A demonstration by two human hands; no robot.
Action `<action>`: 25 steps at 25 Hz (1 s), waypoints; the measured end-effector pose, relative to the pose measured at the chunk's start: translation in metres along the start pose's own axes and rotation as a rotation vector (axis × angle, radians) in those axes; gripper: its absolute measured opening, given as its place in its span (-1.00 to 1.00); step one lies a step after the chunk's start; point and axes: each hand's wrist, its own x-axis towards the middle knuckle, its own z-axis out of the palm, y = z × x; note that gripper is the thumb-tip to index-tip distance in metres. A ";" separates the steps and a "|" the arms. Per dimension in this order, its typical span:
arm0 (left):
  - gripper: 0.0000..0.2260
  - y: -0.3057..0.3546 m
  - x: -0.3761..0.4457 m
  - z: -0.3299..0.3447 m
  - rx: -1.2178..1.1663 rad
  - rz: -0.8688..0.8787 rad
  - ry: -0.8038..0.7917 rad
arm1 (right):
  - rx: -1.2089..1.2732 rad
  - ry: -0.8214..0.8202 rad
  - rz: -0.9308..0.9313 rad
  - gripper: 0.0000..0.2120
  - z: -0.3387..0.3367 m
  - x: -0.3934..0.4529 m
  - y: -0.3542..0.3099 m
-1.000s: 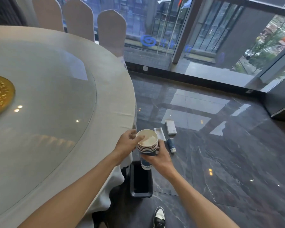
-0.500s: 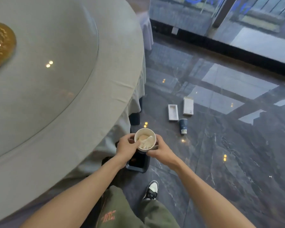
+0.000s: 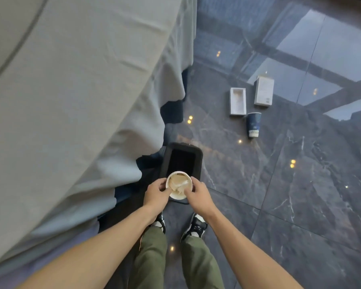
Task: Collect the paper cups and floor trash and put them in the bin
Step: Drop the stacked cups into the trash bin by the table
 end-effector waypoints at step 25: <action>-0.65 -0.068 0.121 0.050 -0.029 -0.261 -0.146 | 0.131 -0.095 0.394 -0.71 0.063 0.108 0.060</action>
